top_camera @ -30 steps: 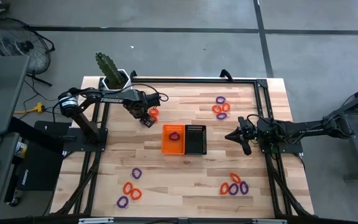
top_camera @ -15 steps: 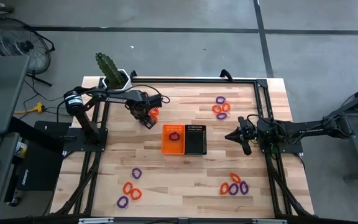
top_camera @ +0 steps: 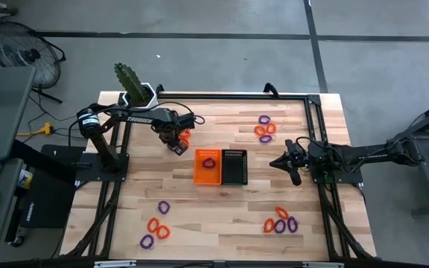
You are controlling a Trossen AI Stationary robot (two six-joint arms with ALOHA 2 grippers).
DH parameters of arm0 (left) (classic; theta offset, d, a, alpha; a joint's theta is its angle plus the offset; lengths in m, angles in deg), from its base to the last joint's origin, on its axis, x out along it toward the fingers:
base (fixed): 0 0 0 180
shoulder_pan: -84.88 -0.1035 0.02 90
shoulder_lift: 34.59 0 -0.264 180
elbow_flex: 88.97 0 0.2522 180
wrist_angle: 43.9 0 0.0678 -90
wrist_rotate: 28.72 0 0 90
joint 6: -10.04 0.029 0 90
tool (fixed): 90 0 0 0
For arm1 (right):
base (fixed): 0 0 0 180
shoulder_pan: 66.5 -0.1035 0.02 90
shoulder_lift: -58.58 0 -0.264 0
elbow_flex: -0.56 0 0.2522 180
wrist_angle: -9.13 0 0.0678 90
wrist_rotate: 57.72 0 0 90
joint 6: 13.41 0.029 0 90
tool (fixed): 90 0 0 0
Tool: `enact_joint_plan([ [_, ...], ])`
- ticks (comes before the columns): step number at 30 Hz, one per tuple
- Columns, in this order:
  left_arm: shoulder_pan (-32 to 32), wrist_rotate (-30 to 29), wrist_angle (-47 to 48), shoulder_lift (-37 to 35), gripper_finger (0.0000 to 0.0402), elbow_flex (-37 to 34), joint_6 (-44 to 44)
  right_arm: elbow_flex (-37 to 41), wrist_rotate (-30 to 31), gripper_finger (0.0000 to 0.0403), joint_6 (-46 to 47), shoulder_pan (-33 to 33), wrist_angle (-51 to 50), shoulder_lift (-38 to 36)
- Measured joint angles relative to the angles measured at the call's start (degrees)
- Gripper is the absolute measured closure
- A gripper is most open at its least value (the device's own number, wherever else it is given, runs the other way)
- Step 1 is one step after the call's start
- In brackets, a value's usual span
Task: Sort spring keychains
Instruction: Put the violet spring keychain into the orange bin
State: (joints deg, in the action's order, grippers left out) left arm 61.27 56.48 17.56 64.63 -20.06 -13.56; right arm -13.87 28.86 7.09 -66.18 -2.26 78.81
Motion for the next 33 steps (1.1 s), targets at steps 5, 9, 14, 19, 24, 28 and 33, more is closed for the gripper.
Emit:
enact_joint_plan([
  [5, 0.0, -0.02, 0.29, 0.0, 0.0371, 0.29, 0.84, 0.0, 0.02, 0.0391, 0.0, 0.0, 0.0, 0.0],
  [9, 0.0, -0.09, 1.3, -0.9, 0.0373, 1.4, 0.89, 0.0, 0.01, 0.0391, 0.0, 0.0, 0.0, 0.0],
  [14, 0.0, -0.56, 2.64, -3.8, 0.0374, 3.58, 1.07, 0.0, 0.02, 0.0391, 0.0, 0.0, 0.0, 0.0],
  [19, 0.0, -0.5, 3.81, -7.23, 0.0374, 5.63, 1.05, 0.0, 0.01, 0.0391, 0.0, 0.0, 0.0, 0.0],
  [24, 0.11, 1.07, 3.97, -8.68, 0.0375, 8.81, 1.55, 0.0, 0.01, 0.0391, 0.0, 0.0, 0.02, 0.0],
  [28, 1.03, 2.8, 4.08, -8.7, 0.0375, 12.39, 4.57, 0.0, 0.02, 0.0391, 0.0, 0.0, 0.0, 0.0],
  [33, 3.07, 3.99, 3.38, -8.7, 0.0375, 16.62, 8.41, 0.0, 0.01, 0.0391, 0.0, 0.0, 0.0, 0.0],
])
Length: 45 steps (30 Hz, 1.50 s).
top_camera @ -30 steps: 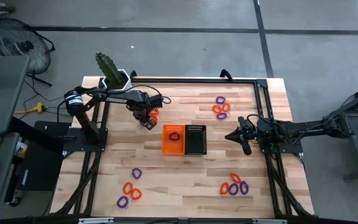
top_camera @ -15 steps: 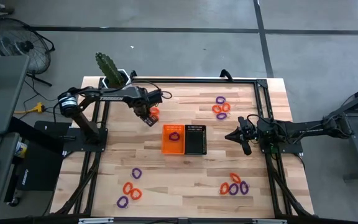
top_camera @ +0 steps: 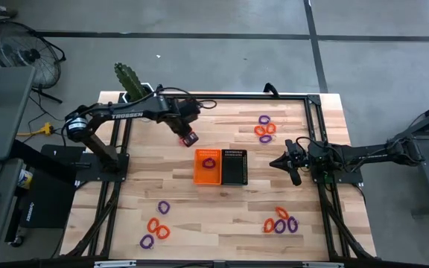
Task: Sort spring keychains
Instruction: Put the violet spring keychain into the orange bin
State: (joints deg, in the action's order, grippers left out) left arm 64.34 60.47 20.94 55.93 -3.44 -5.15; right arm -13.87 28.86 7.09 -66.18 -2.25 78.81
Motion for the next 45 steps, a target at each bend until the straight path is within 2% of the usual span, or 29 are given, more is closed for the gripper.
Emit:
enact_joint_plan([
  [7, 3.09, 0.31, -3.2, 0.02, 0.0375, 2.13, 6.1, 0.0, 0.01, 0.0391, 0.0, 0.0, 0.0, 0.0],
  [23, 12.87, 0.2, -8.17, 5.16, 0.0375, 2.2, 9.34, 0.0, 0.01, 0.0391, 0.0, 0.01, 0.0, 0.0],
  [30, 16.82, 0.2, -9.88, 6.5, 0.0375, 2.26, 13.48, 0.0, -0.01, 0.0391, 0.0, -0.01, 0.0, 0.0],
  [45, 19.88, -0.38, -12.97, 13.45, 0.037, 2.33, 15.48, 0.0, 0.0, 0.0391, 0.0, -0.01, 0.01, 0.0],
])
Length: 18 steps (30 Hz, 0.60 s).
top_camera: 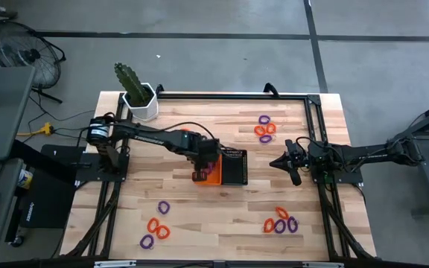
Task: Sort spring keychains
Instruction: Put the violet spring keychain into the orange bin, then put the orange spring keychain into the black bin
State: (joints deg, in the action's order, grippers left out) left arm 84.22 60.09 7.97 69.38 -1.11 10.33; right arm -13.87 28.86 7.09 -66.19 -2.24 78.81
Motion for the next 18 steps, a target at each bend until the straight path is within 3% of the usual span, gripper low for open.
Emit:
enact_joint_plan([
  [18, -0.69, -1.62, -2.65, 0.28, 0.0282, -0.11, 4.39, 0.0, 0.01, 0.0391, 0.0, 0.01, 0.01, 0.0],
])
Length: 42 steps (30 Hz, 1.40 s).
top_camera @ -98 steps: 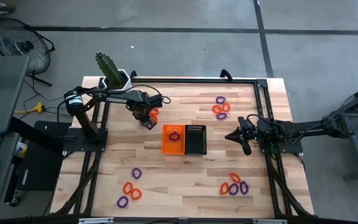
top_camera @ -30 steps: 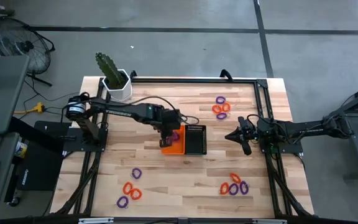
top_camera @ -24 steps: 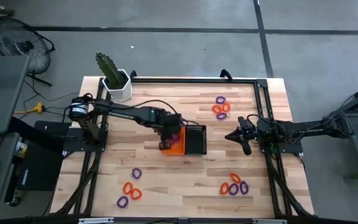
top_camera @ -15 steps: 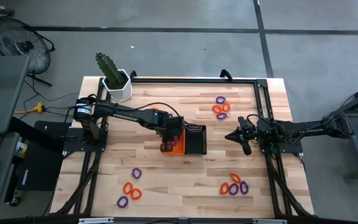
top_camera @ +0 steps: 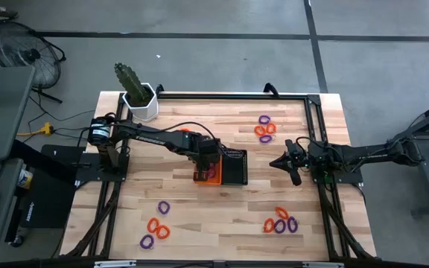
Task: Sort spring keychains
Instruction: Put the orange spring keychain into the black bin
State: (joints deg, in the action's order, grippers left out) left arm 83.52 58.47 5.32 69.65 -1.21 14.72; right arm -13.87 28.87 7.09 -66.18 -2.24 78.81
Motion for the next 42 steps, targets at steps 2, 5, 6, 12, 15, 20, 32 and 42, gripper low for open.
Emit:
enact_joint_plan([
  [2, -1.0, -1.89, 0.36, 0.0, 0.0281, 0.08, -1.36, 0.0, -0.01, 0.0391, 0.0, 0.0, 0.0, 0.0],
  [5, -3.17, -3.55, 5.49, -0.62, 0.028, 1.84, -5.12, 0.0, -0.01, 0.0391, 0.0, -0.01, -0.02, 0.0],
  [6, -3.97, -3.85, 7.66, -1.01, 0.028, 2.75, -6.55, 0.0, 0.0, 0.0391, 0.0, 0.01, -0.01, 0.0],
  [12, -9.3, -4.28, 16.95, -1.07, 0.028, 5.9, -15.05, 0.0, -0.01, 0.0391, 0.0, -0.01, 0.0, 0.0],
  [15, -12.0, -4.36, 19.61, -1.07, 0.028, 5.61, -17.08, 0.0, -0.01, 0.0391, 0.0, -0.01, -0.02, 0.0],
  [20, -15.7, -4.4, 20.82, -1.05, 0.028, 3.88, -19.04, 0.0, 0.0, 0.0391, 0.0, 0.01, 0.0, 0.0],
  [32, -21.22, -4.17, 17.44, -1.01, 0.024, 0.68, -25.72, 0.0, -0.01, 0.0391, 0.0, 0.0, -0.02, 0.0],
  [42, -22.33, -3.38, 16.4, 4.65, 0.022, 1.14, -26.0, 0.0, -0.01, 0.0391, 0.0, -0.01, -0.04, 0.0],
])
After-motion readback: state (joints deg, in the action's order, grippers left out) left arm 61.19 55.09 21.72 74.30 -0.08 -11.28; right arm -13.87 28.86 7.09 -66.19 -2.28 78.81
